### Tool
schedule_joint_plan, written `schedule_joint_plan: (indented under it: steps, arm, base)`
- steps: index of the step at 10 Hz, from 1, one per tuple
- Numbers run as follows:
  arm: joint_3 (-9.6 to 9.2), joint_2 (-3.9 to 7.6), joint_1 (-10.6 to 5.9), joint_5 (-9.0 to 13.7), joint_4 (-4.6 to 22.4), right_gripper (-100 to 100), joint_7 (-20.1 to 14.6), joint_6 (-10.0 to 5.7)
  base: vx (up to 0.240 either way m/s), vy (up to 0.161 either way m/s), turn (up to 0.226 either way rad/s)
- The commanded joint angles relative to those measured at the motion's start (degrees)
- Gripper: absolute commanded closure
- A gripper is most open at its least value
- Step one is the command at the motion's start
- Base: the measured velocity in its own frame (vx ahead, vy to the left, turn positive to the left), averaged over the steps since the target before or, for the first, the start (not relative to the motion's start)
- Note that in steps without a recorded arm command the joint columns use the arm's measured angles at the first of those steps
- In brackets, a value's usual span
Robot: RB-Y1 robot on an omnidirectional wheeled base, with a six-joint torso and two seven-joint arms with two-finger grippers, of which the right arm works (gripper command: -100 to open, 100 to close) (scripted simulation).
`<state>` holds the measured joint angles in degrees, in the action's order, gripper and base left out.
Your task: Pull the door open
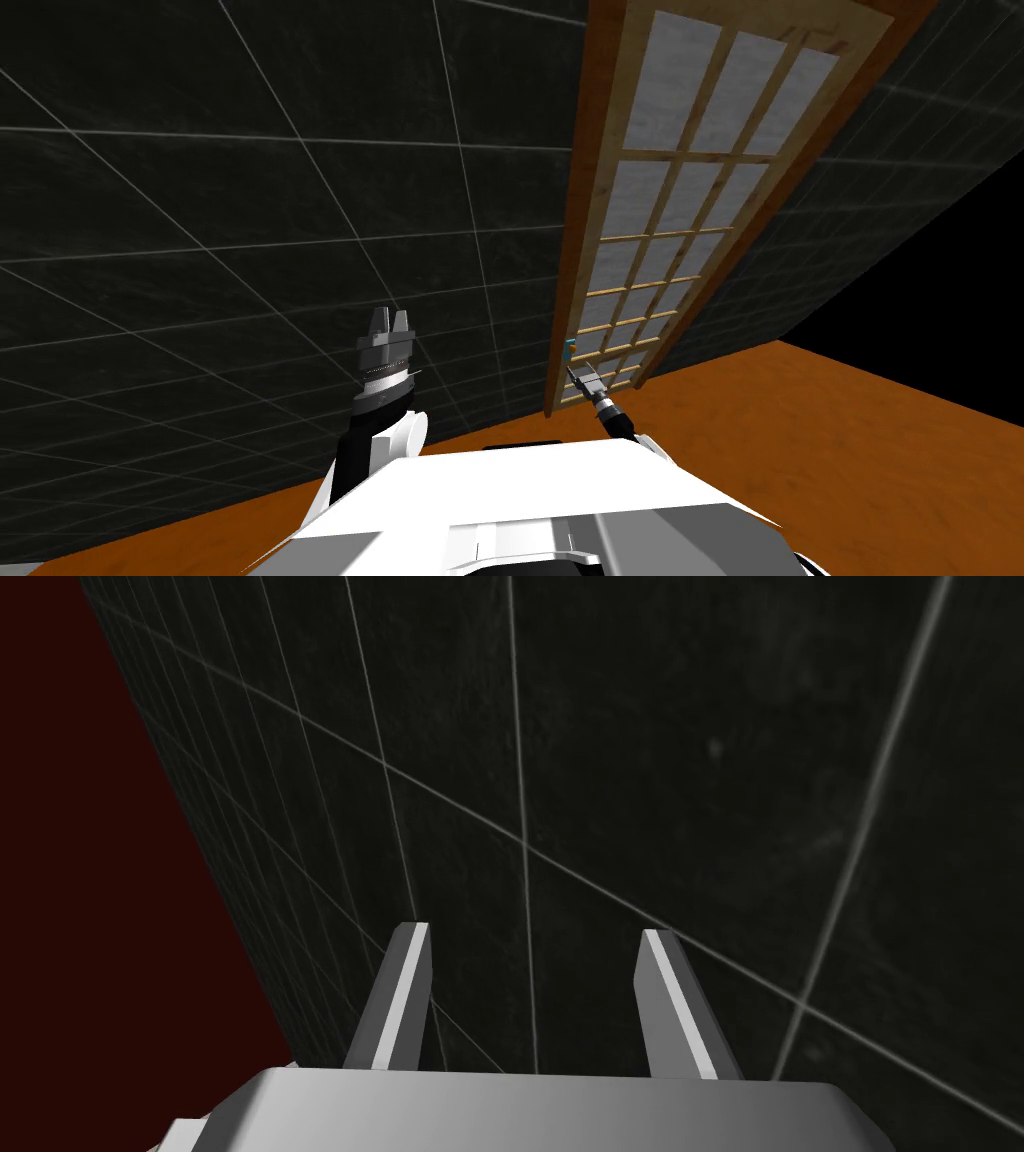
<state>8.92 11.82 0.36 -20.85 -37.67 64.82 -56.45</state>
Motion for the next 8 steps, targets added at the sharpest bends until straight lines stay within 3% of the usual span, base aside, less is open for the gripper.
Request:
schedule_joint_plan:
  steps: [1,2,4,5,6,8]
  arm:
    - [0.56,0.85,-0.7,0.4,2.1,-100,-0.3,-1.09]
    - [0.56,0.85,-0.7,0.4,2.1,-100,-0.3,-1.09]
    - [2.14,3.24,0.36,1.7,3.9,-100,-1.4,-3.46]
    - [2.14,3.24,0.36,1.7,3.9,-100,-1.4,-3.46]
    - [2.91,4.4,0.87,2.3,4.7,-100,-1.9,-4.6]
    - [3.6,5.43,1.32,2.8,5.5,-100,-2.4,-5.62]
  base:
    - [0.127,0.063,0.044]
    - [0.043,-0.003,-0.026]
    - [0.144,0.008,0.194]
    - [0.15,0.03,0.055]
    - [0.144,0.039,0.1]
    - [0.146,0.037,0.073]
